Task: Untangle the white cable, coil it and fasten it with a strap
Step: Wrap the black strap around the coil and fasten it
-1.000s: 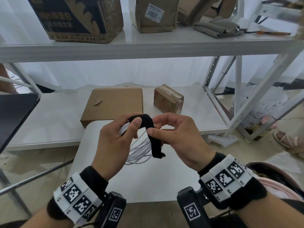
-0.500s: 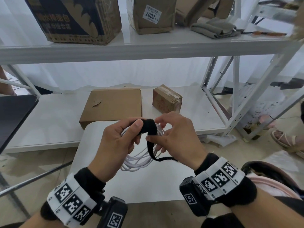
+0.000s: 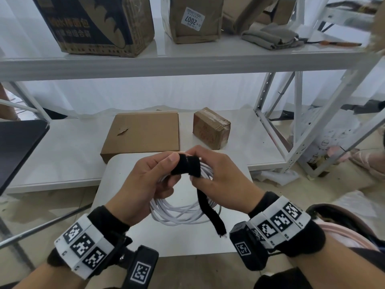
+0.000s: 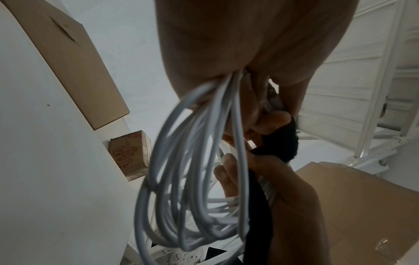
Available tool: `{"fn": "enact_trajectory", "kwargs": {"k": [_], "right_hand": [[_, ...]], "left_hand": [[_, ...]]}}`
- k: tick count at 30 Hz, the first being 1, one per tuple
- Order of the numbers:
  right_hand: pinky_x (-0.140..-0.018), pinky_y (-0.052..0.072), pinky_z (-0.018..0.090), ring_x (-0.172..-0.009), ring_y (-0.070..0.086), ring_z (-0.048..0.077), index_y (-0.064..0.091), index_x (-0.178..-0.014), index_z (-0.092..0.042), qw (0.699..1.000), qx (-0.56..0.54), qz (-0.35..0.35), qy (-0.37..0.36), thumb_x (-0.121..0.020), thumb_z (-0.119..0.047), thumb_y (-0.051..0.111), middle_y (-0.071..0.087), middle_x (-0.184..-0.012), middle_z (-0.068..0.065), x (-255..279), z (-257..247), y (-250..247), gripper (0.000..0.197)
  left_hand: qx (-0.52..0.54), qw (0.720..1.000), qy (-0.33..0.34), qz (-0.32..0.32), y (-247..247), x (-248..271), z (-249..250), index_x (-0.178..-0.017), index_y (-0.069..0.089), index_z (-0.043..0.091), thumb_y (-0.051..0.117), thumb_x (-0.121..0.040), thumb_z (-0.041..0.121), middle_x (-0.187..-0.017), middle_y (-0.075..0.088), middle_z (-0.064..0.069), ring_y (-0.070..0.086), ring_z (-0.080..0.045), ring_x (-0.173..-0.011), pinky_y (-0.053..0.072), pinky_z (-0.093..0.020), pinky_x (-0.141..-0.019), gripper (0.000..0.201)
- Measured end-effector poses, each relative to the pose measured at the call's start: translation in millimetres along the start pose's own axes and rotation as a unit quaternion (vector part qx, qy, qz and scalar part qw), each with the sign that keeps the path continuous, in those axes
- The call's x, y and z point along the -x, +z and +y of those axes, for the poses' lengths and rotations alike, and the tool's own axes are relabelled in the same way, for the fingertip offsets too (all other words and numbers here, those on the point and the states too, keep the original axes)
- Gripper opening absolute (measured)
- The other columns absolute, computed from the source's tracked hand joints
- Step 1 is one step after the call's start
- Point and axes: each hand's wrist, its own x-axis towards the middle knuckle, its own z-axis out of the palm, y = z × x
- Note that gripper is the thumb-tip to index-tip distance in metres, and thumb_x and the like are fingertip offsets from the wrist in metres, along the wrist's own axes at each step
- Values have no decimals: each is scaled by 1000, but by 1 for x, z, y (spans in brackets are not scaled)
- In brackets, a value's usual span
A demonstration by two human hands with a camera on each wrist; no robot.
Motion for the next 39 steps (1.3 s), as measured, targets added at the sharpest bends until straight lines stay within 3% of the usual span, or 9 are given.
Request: {"fn": "enact_trajectory", "kwargs": {"k": [8,13,18,23,27,31,33,36,39], "right_hand": [[-81,52,50,-87,65,31,57,-109,-13,990,-118,-57,51,-90,-2,64,73,-92,4,0,-4,-5,22],[-84,51,61,-93,64,47,55,-113,-7,972,-200,-80,88,-88,-6,72,70,-98,27,0,-3,-6,31],[-71,49,33,-81,60,26,55,-114,-2,939,-301,-125,113,-83,3,76,66,-86,19,3,-3,-11,37],[-82,48,29,-86,58,18,59,-118,-4,894,-397,-168,120,-76,-7,78,63,-93,8,1,-1,-17,46],[-74,53,23,-77,62,14,62,-108,-2,862,-471,-124,142,-87,-22,66,66,-91,7,-1,0,-19,29],[-58,42,19,-59,46,11,66,-93,-7,873,-463,-60,140,-91,-17,64,61,-72,0,-1,1,-19,11],[-53,35,17,-52,44,7,65,-92,-7,888,-441,-26,124,-84,-14,67,62,-67,-3,-2,0,-19,11],[-56,36,20,-57,54,4,66,-91,-9,913,-395,30,100,-79,-12,73,65,-73,-2,-2,0,-19,14],[-60,42,17,-61,57,4,68,-86,-13,945,-310,80,70,-83,-2,75,65,-75,-5,-2,0,-19,14]], "left_hand": [[6,999,15,-35,-2,-3,-1,-112,73,9,70,-84,52,-61,43,-3,34,-16,-61,21,-20,-45,51],[4,999,7,-36,-5,-2,-1,-112,73,9,73,-79,58,-60,43,-2,43,-16,-59,25,-18,-45,60],[7,999,4,-44,-7,-3,-2,-112,74,10,74,-77,58,-60,43,0,34,-9,-55,25,-19,-45,59],[40,997,2,-70,-12,0,1,-108,75,10,75,-78,56,-60,42,1,34,-7,-53,27,-16,-45,55],[77,993,-3,-84,-17,-1,4,-105,76,10,79,-76,54,-56,40,4,32,-4,-50,24,-15,-44,53],[61,995,-3,-85,-19,0,7,-103,76,10,79,-74,55,-56,40,2,31,-4,-50,19,-19,-44,54],[21,997,1,-69,-19,0,7,-104,76,9,75,-78,55,-62,37,-10,30,-7,-53,22,-18,-45,53],[-32,999,12,-29,-18,-2,7,-106,76,9,64,-85,48,-73,33,-15,25,-14,-57,23,-19,-46,46],[-80,996,24,10,-15,-4,7,-104,78,12,63,-91,43,-65,37,-10,24,-16,-56,22,-21,-46,37]]}}
